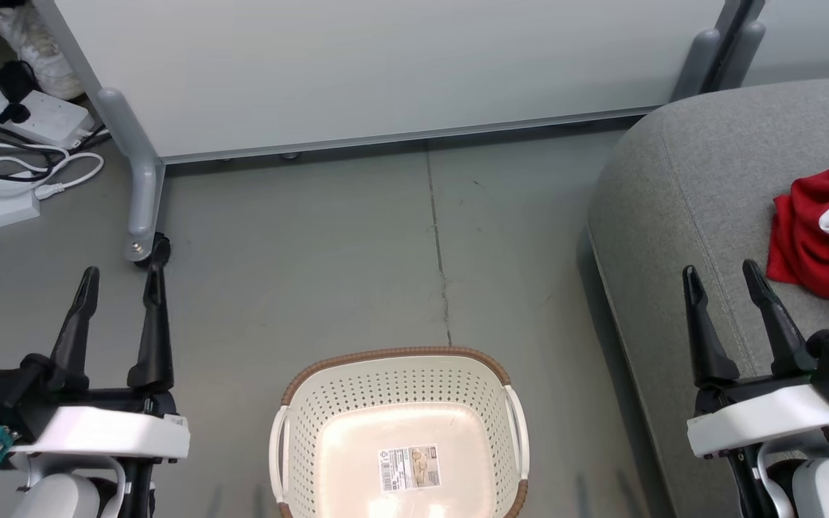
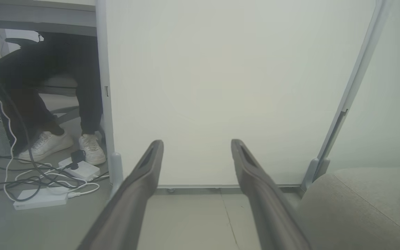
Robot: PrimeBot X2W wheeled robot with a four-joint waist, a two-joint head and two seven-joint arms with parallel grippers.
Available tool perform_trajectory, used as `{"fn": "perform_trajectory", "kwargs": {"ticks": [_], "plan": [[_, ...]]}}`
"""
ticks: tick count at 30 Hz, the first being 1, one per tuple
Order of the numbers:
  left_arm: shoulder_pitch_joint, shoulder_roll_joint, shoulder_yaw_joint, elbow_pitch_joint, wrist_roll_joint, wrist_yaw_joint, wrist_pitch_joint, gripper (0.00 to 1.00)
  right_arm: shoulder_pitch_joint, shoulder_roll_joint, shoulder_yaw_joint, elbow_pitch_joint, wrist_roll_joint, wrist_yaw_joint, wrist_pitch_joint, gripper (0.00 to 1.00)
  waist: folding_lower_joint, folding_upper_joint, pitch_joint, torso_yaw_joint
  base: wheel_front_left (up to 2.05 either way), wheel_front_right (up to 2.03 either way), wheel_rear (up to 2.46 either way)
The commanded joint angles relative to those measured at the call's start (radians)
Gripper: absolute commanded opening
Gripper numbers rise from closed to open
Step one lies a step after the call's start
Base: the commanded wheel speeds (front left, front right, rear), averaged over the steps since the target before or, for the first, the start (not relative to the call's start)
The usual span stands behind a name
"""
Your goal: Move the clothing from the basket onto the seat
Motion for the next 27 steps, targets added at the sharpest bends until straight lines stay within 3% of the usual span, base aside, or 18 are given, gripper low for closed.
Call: {"fn": "perform_trajectory", "kwargs": {"ticks": [1,10,16,27], "plan": [[0.017,-0.004,0.012,-0.001,0.008,0.0,-0.001,1.0,0.014,-0.007,-0.002,-0.005,0.004,0.001,0.003,1.0,0.0,-0.0001,-0.01,0.007,0.0,0.0,0.0],[0.127,-0.061,0.109,-0.02,0.064,-0.045,-0.002,1.0,0.103,-0.006,-0.035,-0.015,0.007,0.001,0.025,1.0,0.0,-0.0001,-0.072,0.029,0.0,0.0,0.0],[0.194,-0.088,0.11,-0.006,0.119,-0.071,-0.002,1.0,0.156,-0.006,-0.042,-0.027,0.004,0.001,0.045,1.0,0.0,-0.0001,-0.111,0.031,0.0,0.0,0.0],[0.249,-0.082,0.069,0.037,0.201,-0.055,-0.002,1.0,0.196,-0.007,-0.033,-0.017,0.005,0.001,0.071,1.0,0.0,-0.0001,-0.154,0.034,0.0,0.0,0.0]]}}
